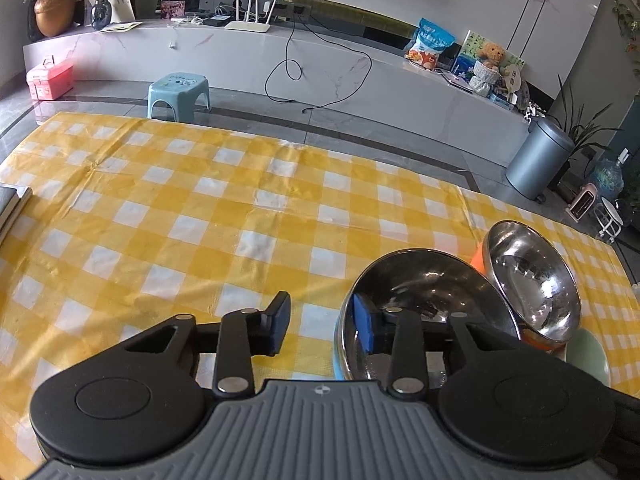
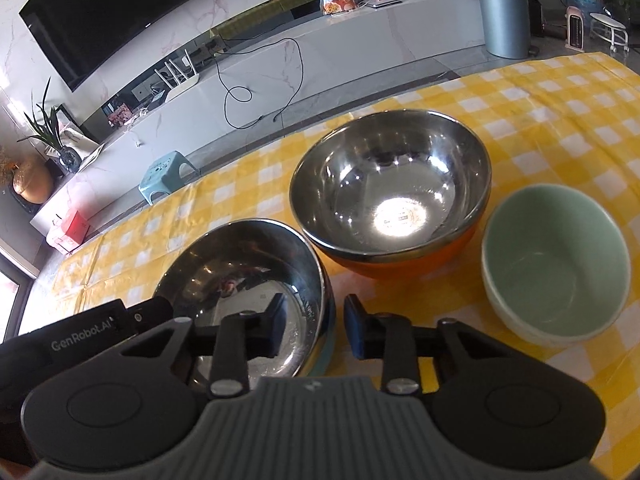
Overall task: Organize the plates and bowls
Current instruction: 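Close both tools on the blue bowl rim, then lift the blue bowl with both tools and set it beside the plates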
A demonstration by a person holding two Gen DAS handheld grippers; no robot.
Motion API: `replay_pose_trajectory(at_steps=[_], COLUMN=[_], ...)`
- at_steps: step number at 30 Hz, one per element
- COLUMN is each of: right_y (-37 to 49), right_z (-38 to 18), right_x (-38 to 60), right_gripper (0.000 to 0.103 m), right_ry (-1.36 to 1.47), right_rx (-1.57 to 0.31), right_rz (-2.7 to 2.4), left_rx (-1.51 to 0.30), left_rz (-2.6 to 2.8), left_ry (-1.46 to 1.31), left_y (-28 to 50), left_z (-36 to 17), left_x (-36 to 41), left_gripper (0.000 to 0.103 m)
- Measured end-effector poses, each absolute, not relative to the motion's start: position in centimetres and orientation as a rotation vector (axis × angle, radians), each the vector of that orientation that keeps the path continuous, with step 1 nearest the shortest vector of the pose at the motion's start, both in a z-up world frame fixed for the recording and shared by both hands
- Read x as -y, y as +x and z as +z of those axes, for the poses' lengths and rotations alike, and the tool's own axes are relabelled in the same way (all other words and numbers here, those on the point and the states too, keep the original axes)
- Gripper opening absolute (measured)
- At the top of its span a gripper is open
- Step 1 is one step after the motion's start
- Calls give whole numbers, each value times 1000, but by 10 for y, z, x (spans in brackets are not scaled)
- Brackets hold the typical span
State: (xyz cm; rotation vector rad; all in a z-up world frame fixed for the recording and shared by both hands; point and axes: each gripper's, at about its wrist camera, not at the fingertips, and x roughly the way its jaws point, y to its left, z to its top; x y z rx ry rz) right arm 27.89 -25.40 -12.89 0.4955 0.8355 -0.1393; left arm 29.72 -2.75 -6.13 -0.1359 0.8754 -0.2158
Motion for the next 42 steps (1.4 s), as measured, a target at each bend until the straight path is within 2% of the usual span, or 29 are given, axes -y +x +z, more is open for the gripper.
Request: replay_pose_trajectory(at_steps=[2, 4, 7, 13, 21, 31, 42], right_y=[279, 279, 279, 275, 243, 164, 77], right_z=[-130, -130, -131, -128, -107, -82, -84], right_x=[253, 252, 254, 252, 250, 258, 285], right_gripper=[21, 11, 10, 9, 7, 6, 6], right_ry=[488, 481, 482, 470, 495, 560, 633], right_rx=[-833, -829, -826, -832, -810, -794, -785], right_rz=[-147, -160, -167, -171, -150, -116, -156], left_rx=[-877, -879, -884, -876, -861, -864, -901], left_rz=[-226, -240, -248, -239, -223, -225, -288], left_ry=[-128, -130, -113, -102, -135, -210, -298], left_y=[297, 297, 296, 288, 250, 171, 105], left_z=[-62, -64, -66, -62, -32, -4, -12], left_x=[31, 33, 38, 38, 25, 12, 17], left_gripper=[28, 14, 7, 7, 6, 8, 10])
